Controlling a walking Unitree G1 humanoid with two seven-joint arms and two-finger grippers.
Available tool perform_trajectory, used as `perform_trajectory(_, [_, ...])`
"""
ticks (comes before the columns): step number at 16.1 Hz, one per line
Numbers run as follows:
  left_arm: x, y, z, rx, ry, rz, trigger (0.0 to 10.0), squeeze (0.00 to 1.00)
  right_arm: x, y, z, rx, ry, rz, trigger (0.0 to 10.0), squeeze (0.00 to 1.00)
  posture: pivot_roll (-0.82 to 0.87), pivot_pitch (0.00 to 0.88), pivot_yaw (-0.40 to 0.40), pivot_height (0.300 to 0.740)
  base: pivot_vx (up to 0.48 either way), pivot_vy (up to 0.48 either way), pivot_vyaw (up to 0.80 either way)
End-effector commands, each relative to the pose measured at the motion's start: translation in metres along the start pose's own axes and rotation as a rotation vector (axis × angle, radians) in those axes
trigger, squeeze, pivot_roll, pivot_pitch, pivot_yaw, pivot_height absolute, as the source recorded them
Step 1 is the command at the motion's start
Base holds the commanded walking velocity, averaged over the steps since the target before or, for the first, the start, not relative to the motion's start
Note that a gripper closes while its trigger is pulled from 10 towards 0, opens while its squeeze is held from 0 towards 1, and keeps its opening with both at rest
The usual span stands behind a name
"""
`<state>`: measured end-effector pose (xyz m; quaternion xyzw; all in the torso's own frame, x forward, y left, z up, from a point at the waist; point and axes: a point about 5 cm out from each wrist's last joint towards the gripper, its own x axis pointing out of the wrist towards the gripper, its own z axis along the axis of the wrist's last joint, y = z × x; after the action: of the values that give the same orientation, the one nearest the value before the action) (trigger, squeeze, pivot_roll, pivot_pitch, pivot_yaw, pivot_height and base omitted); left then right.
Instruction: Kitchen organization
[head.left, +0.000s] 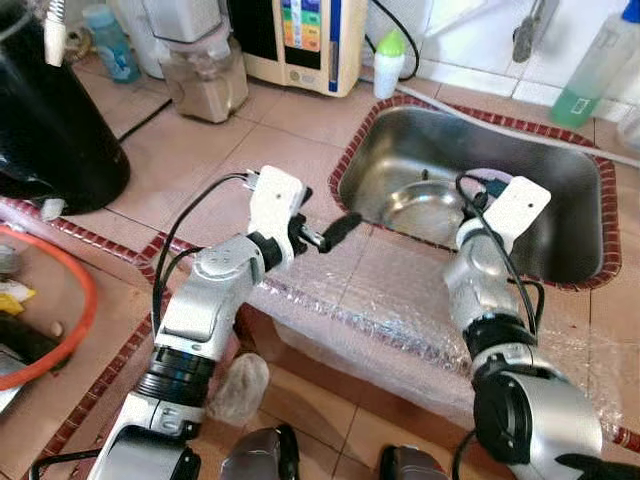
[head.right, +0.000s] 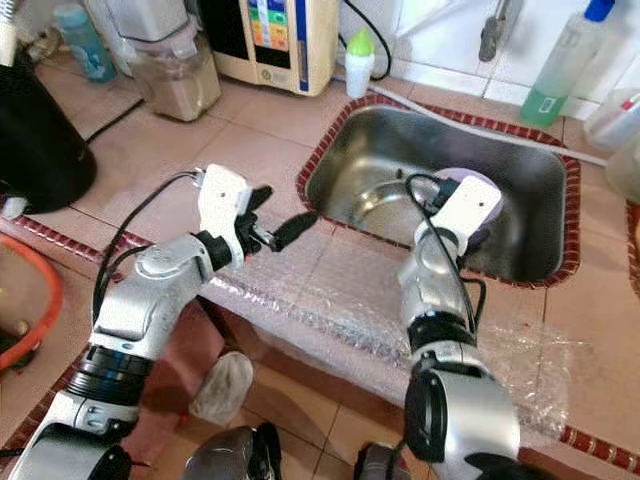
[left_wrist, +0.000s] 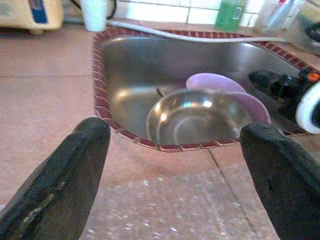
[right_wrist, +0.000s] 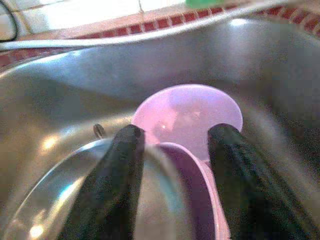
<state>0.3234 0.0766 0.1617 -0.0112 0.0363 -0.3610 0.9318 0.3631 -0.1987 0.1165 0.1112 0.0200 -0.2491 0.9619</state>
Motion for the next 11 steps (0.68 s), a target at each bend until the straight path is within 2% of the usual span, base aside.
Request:
perform_trajectory(1, [0.002, 0.002, 0.001, 0.026, -0.003, 0.011, 10.0, 1.0, -0.011, -0.01, -0.032, -0.043, 0.11, 0.008, 10.0, 1.0, 0.04, 0.052, 0.087, 0.74, 0.0, 0.0, 0.0])
perform_trajectory(2, [0.002, 0.002, 0.001, 0.033, -0.01, 0.024, 10.0, 1.0, -0.013, -0.005, -0.031, -0.036, 0.089, 0.075, 10.0, 1.0, 0.04, 0.044, 0.084, 0.74, 0.0, 0.0, 0.0])
perform_trajectory(3, [0.002, 0.007, 0.001, 0.04, -0.047, 0.097, 10.0, 1.0, -0.018, 0.003, -0.027, -0.061, 0.032, 0.19, 10.0, 1.0, 0.03, 0.015, 0.075, 0.74, 0.0, 0.0, 0.0])
perform_trajectory(4, [0.002, 0.009, 0.001, 0.038, -0.066, 0.139, 10.0, 1.0, -0.02, 0.004, -0.027, -0.067, 0.019, 0.223, 10.0, 1.0, 0.03, 0.015, 0.075, 0.74, 0.0, 0.0, 0.0])
perform_trajectory(6, [-0.002, 0.015, -0.002, 0.083, -0.076, 0.246, 10.0, 1.0, -0.025, 0.002, -0.023, -0.156, -0.048, 0.261, 10.0, 1.0, 0.02, 0.0, 0.065, 0.74, 0.0, 0.0, 0.0])
perform_trajectory(7, [-0.006, 0.014, -0.005, 0.106, -0.093, 0.302, 10.0, 1.0, -0.03, -0.005, -0.015, -0.222, -0.14, 0.272, 10.0, 1.0, 0.01, 0.0, 0.053, 0.74, 0.0, 0.0, 0.0])
perform_trajectory(8, [-0.013, 0.011, -0.009, 0.105, -0.111, 0.332, 10.0, 0.22, -0.038, -0.012, -0.006, -0.278, -0.227, 0.291, 10.0, 1.0, 0.0, 0.0, 0.05, 0.74, 0.0, 0.0, 0.0])
perform_trajectory(9, [-0.016, 0.01, -0.01, 0.1, -0.128, 0.353, 10.0, 0.0, -0.042, -0.016, -0.003, -0.303, -0.248, 0.284, 10.0, 1.0, -0.01, 0.0, 0.051, 0.74, 0.0, 0.0, 0.0])
perform_trajectory(11, [-0.027, 0.011, -0.013, 0.148, -0.156, 0.445, 10.0, 0.0, -0.052, -0.023, -0.001, -0.335, -0.278, 0.299, 10.0, 1.0, -0.03, 0.0, 0.045, 0.74, 0.0, 0.0, 0.0])
